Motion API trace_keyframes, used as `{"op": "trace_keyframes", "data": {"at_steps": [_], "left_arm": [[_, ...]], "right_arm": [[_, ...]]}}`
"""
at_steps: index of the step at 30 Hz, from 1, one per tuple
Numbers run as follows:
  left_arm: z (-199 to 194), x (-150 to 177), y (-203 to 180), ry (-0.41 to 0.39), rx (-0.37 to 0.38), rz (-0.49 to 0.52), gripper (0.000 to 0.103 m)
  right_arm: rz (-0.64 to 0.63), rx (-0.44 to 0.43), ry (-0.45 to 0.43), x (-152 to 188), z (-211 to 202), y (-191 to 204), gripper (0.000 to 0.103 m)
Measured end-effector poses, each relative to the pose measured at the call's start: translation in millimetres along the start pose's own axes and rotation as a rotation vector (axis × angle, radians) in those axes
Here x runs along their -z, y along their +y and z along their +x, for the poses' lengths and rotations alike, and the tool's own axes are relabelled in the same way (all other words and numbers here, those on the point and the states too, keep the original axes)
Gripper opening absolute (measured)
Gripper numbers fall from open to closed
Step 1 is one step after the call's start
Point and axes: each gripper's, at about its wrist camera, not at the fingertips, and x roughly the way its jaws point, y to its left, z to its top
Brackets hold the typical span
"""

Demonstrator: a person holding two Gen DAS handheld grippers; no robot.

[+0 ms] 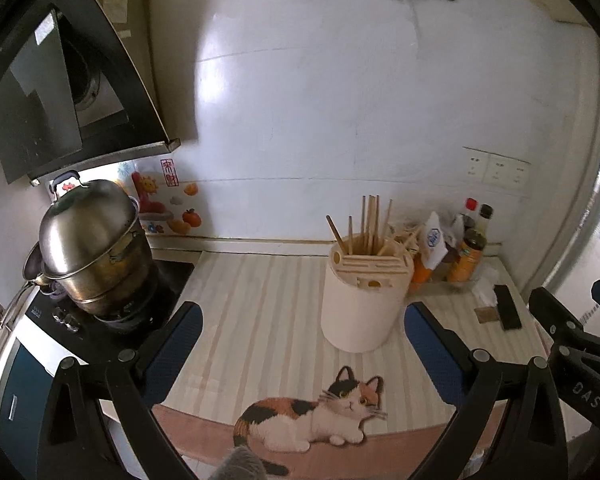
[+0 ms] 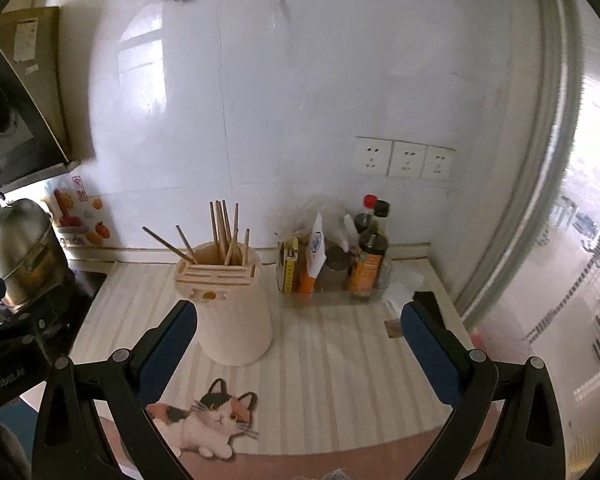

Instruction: Organize utensils

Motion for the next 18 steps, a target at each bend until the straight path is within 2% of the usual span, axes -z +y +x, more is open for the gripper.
{"op": "trace_keyframes", "data": {"at_steps": [8,18], "left_arm": [[-38.3,16.3,5.4,-0.022,0.015,0.012,0.103],[-47.9,18.0,0.7,-0.001,-0.025,-0.001,0.103]], "right_arm": [[0.024,0.024,-0.040,24.9,-66.1,2.1,0.103],[0.028,0.006,-0.071,27.1,-91.9,1.0,0.103]]}}
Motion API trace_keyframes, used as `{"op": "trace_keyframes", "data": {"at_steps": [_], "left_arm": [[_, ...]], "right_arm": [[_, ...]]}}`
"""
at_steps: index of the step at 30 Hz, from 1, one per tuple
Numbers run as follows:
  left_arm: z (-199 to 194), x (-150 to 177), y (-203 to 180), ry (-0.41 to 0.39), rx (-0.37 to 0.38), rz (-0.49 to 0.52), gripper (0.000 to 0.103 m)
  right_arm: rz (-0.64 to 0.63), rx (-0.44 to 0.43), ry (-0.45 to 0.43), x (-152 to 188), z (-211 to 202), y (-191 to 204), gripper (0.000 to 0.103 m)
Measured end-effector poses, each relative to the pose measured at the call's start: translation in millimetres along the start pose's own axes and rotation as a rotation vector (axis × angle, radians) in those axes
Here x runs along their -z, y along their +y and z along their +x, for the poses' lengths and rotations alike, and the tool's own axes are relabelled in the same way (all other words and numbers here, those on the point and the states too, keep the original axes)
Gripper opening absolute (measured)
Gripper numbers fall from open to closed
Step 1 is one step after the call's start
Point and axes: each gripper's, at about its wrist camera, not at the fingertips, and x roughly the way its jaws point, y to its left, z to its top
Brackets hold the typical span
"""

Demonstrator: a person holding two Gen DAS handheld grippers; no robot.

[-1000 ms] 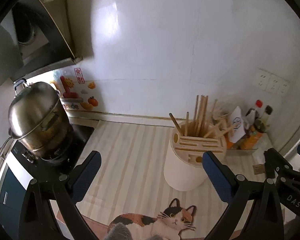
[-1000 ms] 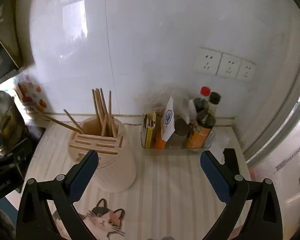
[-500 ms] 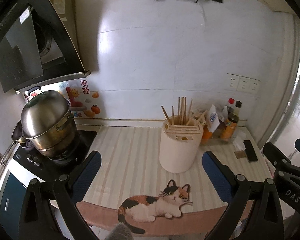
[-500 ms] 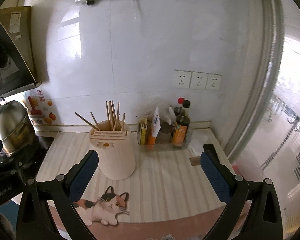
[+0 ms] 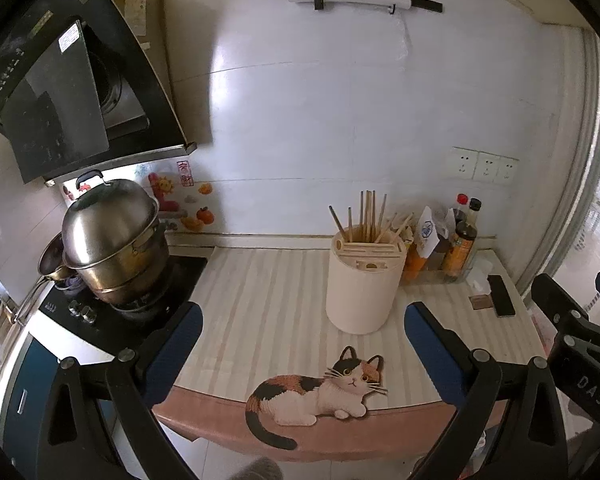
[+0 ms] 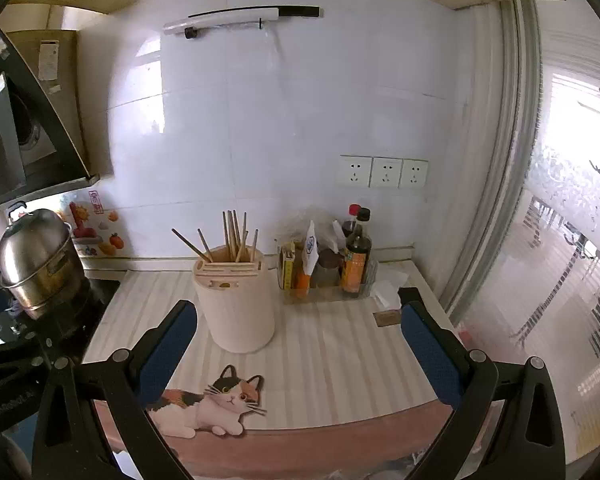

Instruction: Organize utensils

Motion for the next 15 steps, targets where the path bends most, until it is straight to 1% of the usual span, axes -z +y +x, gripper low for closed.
{"op": "trace_keyframes", "data": {"at_steps": [2,5,15], "left_arm": [[2.2,-1.0,-1.1,0.009,-0.001,-0.005,0.103],[3.4,-1.8,-1.8,0.013,-0.021,-0.006,0.103],[4.4,-1.7,-1.9,0.019,-0.044,-0.004,0.103]], "right_arm": [[-0.006,-0.005,0.003,-1.7,0.4,0.0,0.103],[-0.019,-0.017,0.020,-5.3,5.0,-0.2,0.103],[-0.032,-0.020,0.035,-7.6,11.0,0.2,0.103]]}}
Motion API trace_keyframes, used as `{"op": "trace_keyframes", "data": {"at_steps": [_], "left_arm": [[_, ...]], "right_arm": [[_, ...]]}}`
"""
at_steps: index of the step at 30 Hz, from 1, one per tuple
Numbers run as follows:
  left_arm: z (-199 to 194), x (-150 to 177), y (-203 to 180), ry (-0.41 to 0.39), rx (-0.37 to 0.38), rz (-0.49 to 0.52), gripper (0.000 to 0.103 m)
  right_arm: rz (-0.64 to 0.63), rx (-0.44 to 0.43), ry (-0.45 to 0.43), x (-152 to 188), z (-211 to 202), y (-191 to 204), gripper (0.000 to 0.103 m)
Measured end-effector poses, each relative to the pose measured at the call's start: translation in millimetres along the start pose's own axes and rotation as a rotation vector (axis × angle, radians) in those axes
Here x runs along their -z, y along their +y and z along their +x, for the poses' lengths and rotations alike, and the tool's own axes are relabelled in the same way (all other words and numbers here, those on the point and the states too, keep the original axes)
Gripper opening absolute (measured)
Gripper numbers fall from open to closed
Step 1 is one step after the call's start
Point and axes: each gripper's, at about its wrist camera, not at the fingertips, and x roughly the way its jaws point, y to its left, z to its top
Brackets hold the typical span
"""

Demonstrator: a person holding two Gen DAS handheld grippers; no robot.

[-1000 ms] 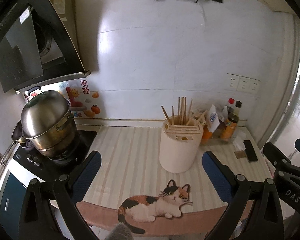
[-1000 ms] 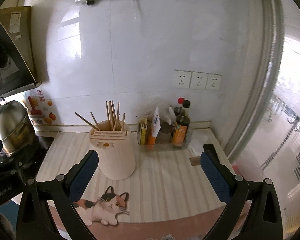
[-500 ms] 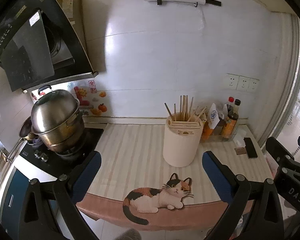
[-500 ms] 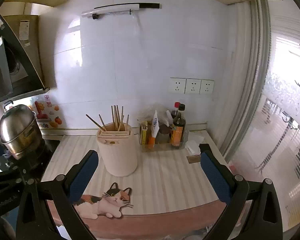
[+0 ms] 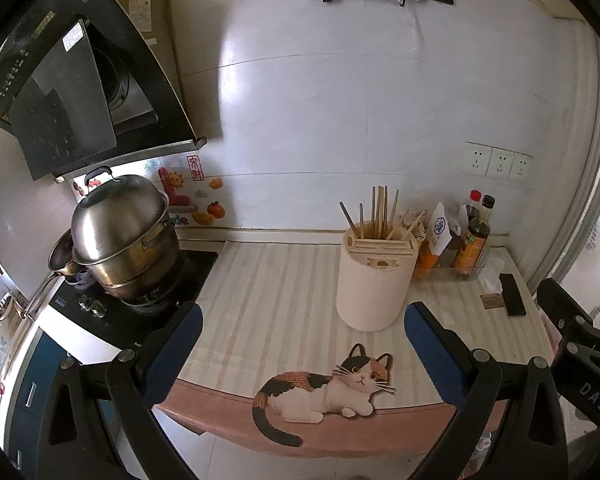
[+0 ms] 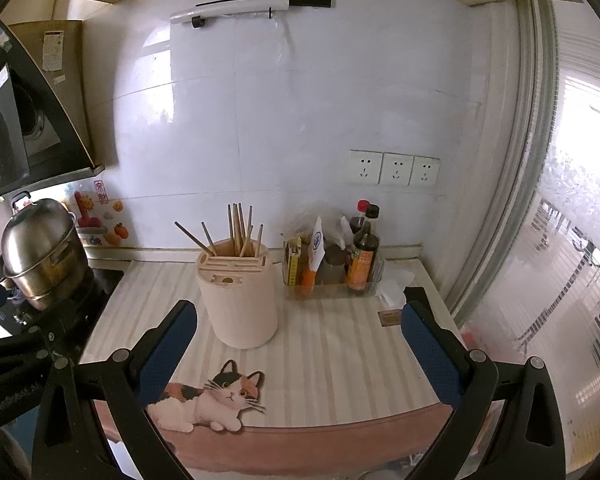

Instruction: Organize utensils

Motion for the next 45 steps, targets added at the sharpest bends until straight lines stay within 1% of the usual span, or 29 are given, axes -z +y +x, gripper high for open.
{"op": "trace_keyframes", "data": {"at_steps": [21,45], "left_arm": [[3.4,-1.6,5.8,0.001,-0.009,-0.002,0.103],[9.1,-0.7,6.3,0.012,-0.002,0.003,0.103]], "right_arm": [[-0.009,-0.020,0.011,0.1,8.8,5.2,0.103],[-0.009,0.002,0.010,0.7,11.0,-0.5,0.103]]}}
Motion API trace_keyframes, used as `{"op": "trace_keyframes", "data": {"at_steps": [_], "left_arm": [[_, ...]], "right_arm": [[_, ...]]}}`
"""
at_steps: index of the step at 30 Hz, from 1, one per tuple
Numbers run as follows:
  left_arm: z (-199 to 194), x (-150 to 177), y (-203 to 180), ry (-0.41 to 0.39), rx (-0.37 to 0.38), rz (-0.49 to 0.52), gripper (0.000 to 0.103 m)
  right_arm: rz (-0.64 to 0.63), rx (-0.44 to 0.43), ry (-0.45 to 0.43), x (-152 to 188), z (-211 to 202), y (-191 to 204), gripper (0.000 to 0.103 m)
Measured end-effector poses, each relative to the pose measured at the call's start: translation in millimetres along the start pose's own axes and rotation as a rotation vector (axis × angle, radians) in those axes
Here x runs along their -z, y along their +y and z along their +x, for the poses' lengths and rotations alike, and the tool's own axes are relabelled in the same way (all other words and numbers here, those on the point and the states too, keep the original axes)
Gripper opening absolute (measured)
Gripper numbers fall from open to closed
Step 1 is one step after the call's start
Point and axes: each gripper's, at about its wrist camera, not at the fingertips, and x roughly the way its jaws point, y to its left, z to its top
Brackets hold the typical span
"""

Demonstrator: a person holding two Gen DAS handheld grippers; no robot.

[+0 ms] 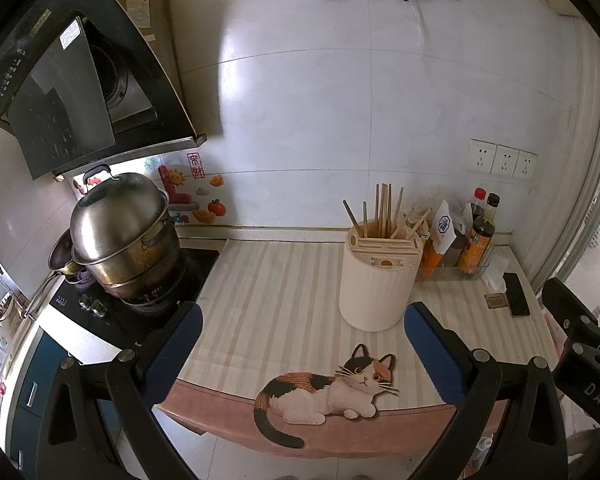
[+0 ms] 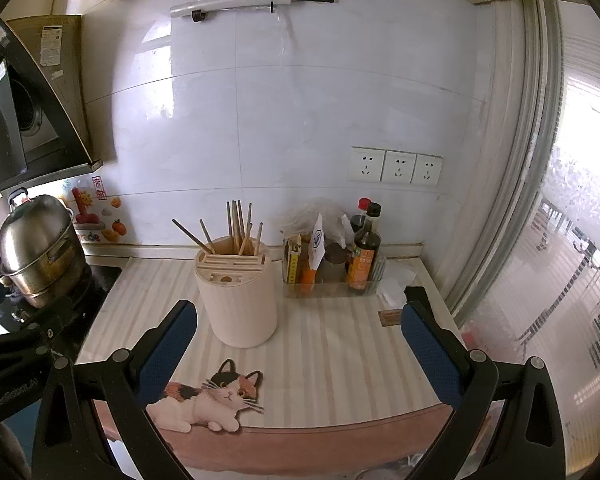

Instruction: Organize utensils

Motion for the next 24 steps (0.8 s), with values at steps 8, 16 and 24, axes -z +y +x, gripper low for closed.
{"op": "trace_keyframes", "data": {"at_steps": [8,16,24], "left_arm": [[-0.1,-0.1,-1.7,-0.002,-0.004,-0.001,0.103],[-0.2,-0.1,-1.0,-0.002,-0.002,0.000,0.103],[0.9,0.9,-2.5,-0.005,-0.001,0.000,0.103]], "right_arm": [[-0.001,0.001,-0.001,0.0,-0.2,-0.2,0.103],[-0.001,0.000,-0.003,-1.9,0.5,-3.0,0.103],[-0.002,0.000,0.000,-2.5,0.9,-3.6,0.103]]}}
